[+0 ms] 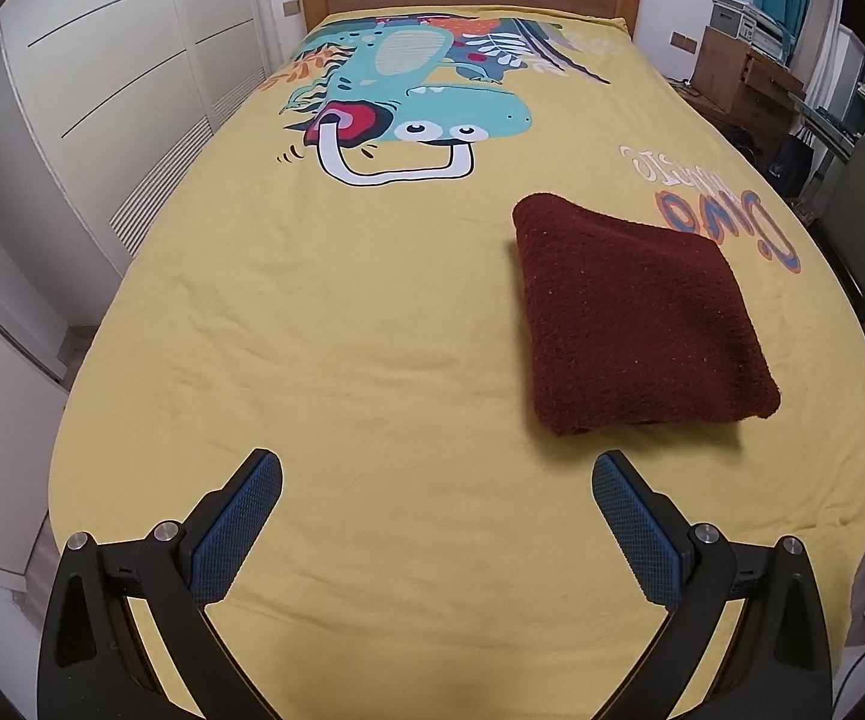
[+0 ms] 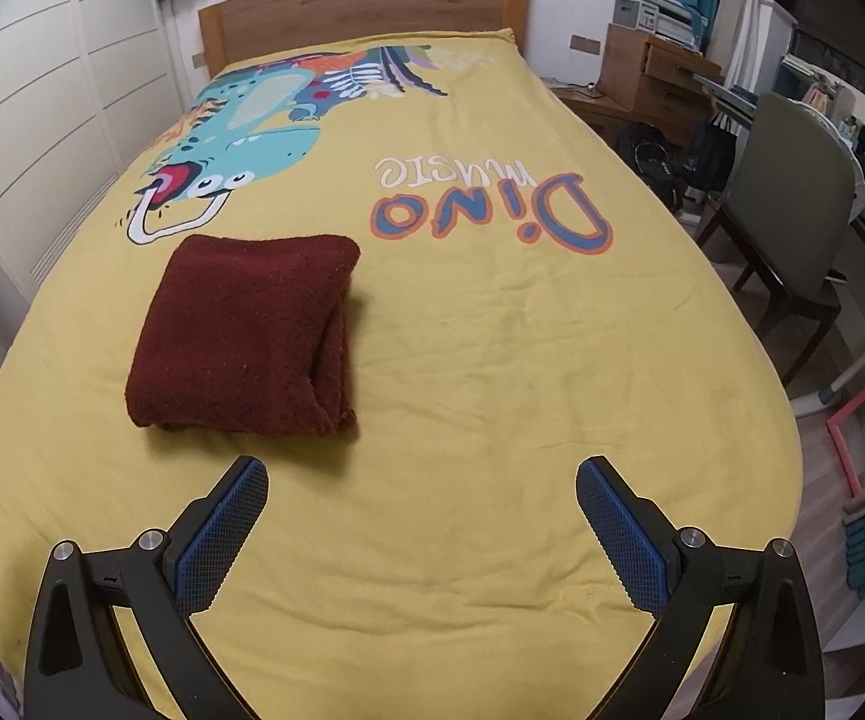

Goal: Fold small clothes

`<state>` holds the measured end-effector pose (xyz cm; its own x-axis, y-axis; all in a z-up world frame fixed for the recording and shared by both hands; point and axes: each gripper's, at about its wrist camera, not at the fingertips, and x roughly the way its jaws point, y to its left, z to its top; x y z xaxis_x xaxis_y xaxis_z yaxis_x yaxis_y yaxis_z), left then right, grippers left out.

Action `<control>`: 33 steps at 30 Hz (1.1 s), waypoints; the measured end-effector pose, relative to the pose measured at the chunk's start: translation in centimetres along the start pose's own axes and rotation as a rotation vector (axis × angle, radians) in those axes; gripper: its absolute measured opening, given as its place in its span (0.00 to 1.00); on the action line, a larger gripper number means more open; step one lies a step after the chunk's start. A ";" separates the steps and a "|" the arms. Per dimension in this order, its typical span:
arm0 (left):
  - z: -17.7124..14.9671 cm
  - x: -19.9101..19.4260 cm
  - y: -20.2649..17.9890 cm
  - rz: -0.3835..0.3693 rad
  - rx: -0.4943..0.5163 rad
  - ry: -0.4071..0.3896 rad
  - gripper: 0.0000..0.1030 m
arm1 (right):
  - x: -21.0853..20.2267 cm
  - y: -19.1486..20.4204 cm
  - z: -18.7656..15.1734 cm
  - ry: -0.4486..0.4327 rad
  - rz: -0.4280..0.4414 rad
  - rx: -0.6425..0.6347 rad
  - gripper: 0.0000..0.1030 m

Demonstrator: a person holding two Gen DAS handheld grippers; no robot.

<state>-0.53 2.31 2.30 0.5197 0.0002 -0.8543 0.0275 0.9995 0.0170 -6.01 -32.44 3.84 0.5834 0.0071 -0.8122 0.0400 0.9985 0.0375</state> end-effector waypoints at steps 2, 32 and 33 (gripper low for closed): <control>0.0 0.2 0.1 -0.003 0.001 0.009 0.99 | 0.1 0.0 0.0 0.002 -0.001 -0.004 1.00; -0.2 0.0 0.2 0.010 0.009 0.010 0.99 | -0.8 -0.4 0.1 0.004 -0.024 -0.037 1.00; -0.2 0.0 0.2 0.009 0.010 0.010 0.99 | -0.7 -0.4 0.1 0.006 -0.023 -0.037 1.00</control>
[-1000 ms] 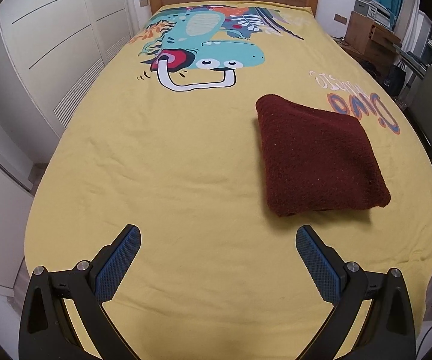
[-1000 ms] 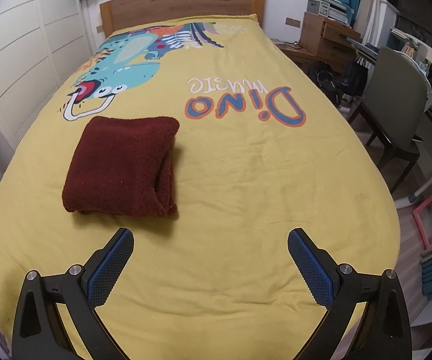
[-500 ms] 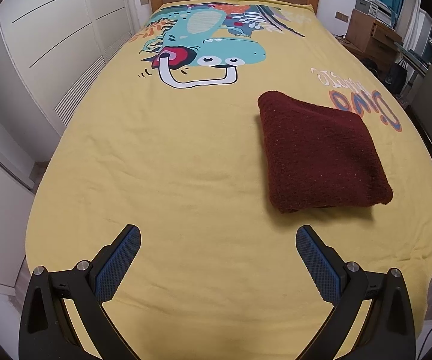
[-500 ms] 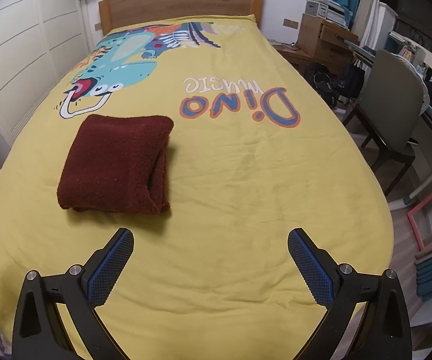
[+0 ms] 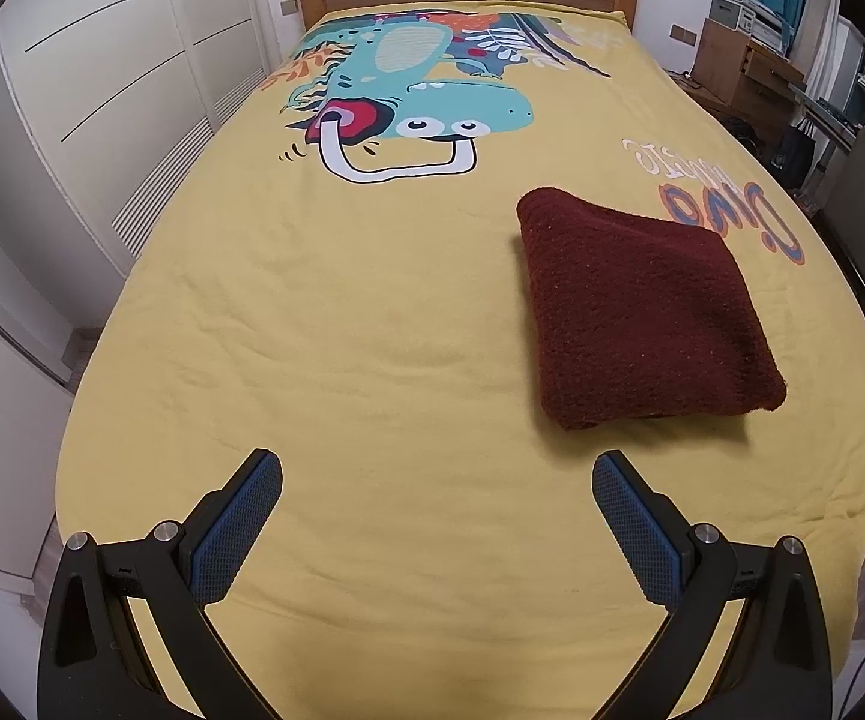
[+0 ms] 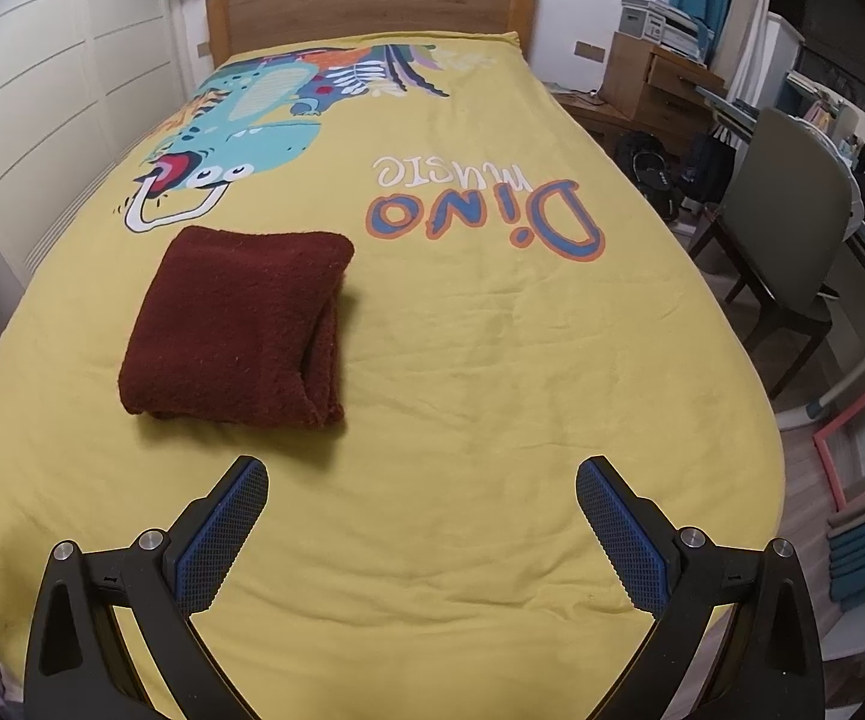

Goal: Fold small clothes

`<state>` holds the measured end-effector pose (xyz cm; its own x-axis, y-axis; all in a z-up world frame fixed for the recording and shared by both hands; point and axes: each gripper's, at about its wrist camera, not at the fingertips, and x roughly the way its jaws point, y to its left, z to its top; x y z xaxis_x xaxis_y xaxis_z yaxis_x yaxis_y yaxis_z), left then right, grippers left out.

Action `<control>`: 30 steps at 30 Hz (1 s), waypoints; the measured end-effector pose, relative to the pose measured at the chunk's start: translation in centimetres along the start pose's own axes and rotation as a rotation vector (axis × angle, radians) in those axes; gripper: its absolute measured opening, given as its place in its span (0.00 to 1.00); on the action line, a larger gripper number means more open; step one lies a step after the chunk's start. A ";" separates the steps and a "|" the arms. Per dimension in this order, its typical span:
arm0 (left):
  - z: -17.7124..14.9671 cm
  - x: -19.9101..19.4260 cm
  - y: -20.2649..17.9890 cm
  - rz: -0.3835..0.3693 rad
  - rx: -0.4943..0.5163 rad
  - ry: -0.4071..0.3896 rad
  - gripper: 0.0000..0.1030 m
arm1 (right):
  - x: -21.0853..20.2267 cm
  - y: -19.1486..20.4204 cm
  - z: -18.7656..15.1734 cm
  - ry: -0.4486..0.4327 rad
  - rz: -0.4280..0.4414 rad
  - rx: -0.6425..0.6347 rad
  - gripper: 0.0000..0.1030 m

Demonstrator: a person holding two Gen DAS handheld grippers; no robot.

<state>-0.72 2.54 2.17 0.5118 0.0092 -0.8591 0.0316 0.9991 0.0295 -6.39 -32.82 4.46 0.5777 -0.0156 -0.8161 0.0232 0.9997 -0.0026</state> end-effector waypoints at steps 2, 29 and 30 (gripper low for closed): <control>0.0 0.1 0.0 0.001 0.004 0.001 0.99 | 0.0 -0.1 0.0 -0.004 0.003 0.003 1.00; 0.5 0.8 0.0 -0.007 0.037 0.017 0.99 | 1.0 -0.5 0.2 0.020 0.012 0.007 1.00; 0.5 0.8 0.0 -0.008 0.037 0.018 0.99 | 1.0 -0.5 0.2 0.021 0.012 0.008 1.00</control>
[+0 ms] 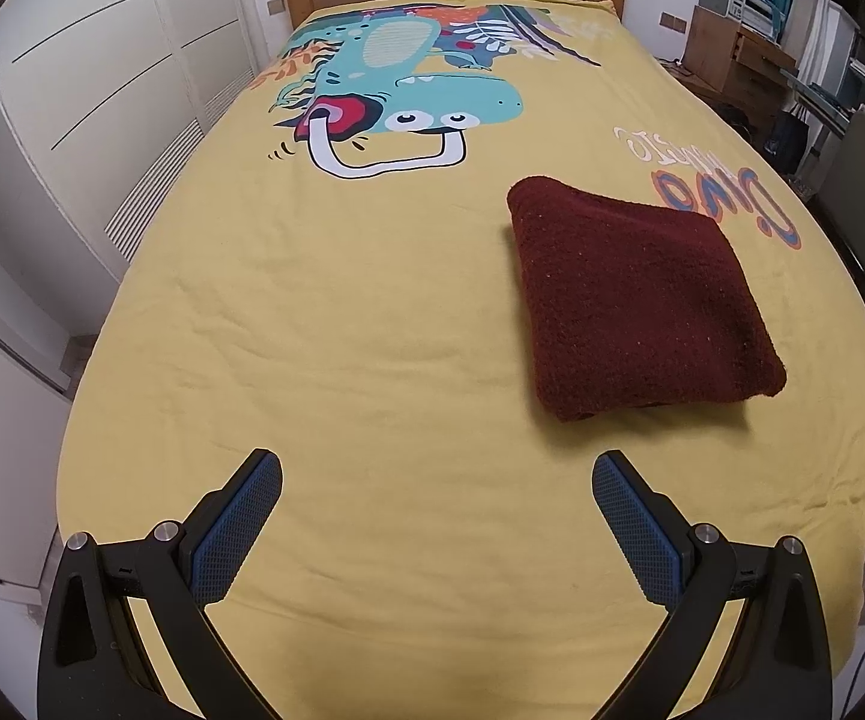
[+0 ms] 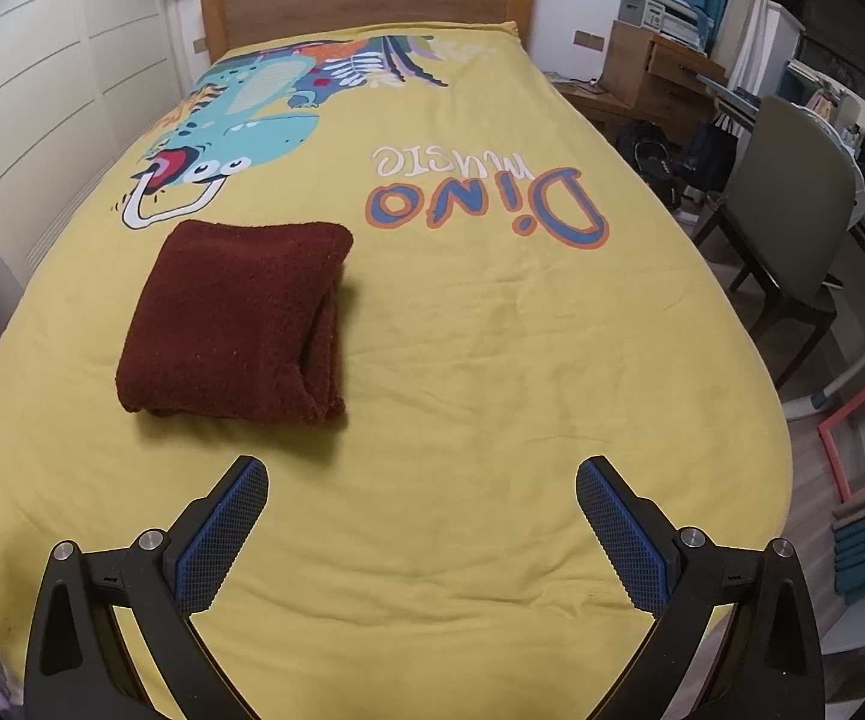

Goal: Fold small clothes

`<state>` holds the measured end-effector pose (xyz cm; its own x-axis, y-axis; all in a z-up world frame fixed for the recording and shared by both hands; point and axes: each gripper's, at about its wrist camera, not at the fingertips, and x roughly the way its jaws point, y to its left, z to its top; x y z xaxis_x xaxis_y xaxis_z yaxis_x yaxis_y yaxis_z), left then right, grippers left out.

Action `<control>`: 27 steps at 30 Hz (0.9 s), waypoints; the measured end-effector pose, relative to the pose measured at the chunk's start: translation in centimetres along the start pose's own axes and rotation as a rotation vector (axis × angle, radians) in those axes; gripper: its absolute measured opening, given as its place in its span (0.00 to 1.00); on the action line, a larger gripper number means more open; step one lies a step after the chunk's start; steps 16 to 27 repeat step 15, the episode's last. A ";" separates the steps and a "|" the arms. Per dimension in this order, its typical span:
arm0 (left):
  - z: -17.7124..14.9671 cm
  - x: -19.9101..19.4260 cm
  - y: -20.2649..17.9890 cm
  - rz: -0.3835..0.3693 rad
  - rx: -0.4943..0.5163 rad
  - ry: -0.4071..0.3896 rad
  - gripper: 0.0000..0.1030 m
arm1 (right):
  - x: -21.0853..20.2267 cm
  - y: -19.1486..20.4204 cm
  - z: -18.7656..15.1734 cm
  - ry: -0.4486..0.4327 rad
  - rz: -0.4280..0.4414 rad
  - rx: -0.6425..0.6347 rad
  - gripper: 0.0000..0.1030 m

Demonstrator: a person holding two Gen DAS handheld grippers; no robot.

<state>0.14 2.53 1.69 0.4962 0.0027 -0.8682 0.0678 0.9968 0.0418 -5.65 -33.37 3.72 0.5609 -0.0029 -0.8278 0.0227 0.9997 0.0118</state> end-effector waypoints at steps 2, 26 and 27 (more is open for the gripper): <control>0.0 0.1 -0.1 -0.001 0.003 0.001 0.99 | 0.0 0.0 -0.1 0.000 0.003 0.004 1.00; 0.0 0.4 -0.4 -0.011 0.011 0.009 0.99 | 0.7 -0.2 -0.8 0.017 0.005 0.015 1.00; 0.0 0.4 -0.4 -0.011 0.011 0.009 0.99 | 0.7 -0.2 -0.8 0.017 0.005 0.015 1.00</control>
